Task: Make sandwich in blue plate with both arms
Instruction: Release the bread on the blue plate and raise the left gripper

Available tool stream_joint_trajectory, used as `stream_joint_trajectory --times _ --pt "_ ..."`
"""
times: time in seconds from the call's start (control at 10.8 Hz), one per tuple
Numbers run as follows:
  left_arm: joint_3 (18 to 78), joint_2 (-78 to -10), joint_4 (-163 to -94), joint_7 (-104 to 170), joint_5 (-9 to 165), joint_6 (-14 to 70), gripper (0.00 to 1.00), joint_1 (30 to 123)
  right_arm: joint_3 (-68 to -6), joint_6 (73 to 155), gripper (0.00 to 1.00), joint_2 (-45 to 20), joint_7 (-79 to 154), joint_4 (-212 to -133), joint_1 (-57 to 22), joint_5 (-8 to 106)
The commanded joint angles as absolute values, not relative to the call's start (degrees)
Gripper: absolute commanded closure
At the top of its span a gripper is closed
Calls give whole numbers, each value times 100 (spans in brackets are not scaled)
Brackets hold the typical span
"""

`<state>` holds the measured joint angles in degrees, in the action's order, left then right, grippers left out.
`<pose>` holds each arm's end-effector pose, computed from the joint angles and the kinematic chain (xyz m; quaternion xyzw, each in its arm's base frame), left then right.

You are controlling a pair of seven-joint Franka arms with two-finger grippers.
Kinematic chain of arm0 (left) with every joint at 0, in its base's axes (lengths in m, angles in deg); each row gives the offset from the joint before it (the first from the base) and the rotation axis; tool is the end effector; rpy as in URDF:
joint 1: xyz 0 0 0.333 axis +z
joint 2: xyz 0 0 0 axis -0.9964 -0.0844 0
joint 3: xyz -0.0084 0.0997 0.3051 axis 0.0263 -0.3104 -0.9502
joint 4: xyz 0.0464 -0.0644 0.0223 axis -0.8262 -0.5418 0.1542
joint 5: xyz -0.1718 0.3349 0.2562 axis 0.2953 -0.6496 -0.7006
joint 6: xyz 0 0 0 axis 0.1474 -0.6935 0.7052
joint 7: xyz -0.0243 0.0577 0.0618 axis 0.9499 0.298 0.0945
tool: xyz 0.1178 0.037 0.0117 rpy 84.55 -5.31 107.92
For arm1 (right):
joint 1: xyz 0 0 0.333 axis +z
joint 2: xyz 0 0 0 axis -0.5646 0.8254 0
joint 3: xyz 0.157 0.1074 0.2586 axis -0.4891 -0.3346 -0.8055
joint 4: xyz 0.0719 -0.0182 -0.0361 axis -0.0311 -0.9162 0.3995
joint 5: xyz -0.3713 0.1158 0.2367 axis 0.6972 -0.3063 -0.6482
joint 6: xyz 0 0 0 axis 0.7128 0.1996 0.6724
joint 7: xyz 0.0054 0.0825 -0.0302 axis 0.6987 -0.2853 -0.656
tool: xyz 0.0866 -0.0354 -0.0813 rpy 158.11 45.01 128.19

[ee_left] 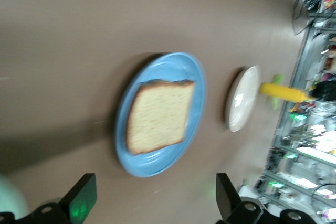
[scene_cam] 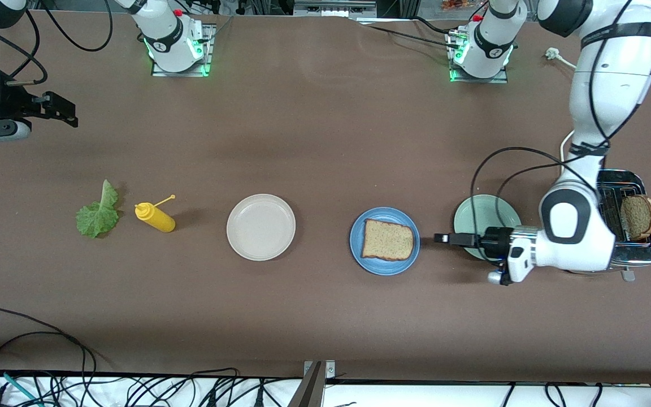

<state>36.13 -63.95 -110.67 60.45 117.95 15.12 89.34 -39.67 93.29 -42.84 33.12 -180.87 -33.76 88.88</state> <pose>0.7449 -0.0923 0.1778 0.8911 0.0086 -0.1153 0.4388 0.5743 -0.0271 0.5253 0.9961 0.0670 -0.0564 0.0136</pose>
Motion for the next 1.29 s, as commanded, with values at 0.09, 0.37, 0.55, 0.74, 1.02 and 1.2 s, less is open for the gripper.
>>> stream_joint_trajectory --times 0.09,0.37,0.55,0.74,1.02,1.2 --pt "3738 -5185 -11094 5173 8833 1402 0 8886 -3940 9214 0 -4258 3235 -17970 -3367 8812" --pt "3862 -4603 -11086 5108 7423 1087 0 8815 -3722 9232 0 -4241 2710 -17979 -3367 8856" --pt "3915 -4112 -11086 5143 6779 727 0 8753 -3483 9266 0 -4013 2506 -17979 -3367 8891" --pt "3941 -3619 -11059 5143 6568 139 0 8753 -3474 9668 0 -3732 2505 -17996 -3367 8917" --pt "4029 -3187 -11024 5151 5787 -461 0 8666 -3316 10223 0 -3354 2391 -18136 -3385 8996" --pt "3994 -3160 -10665 5178 5801 -505 0 8735 -3106 10767 0 -2933 2243 -18224 -3402 9032"
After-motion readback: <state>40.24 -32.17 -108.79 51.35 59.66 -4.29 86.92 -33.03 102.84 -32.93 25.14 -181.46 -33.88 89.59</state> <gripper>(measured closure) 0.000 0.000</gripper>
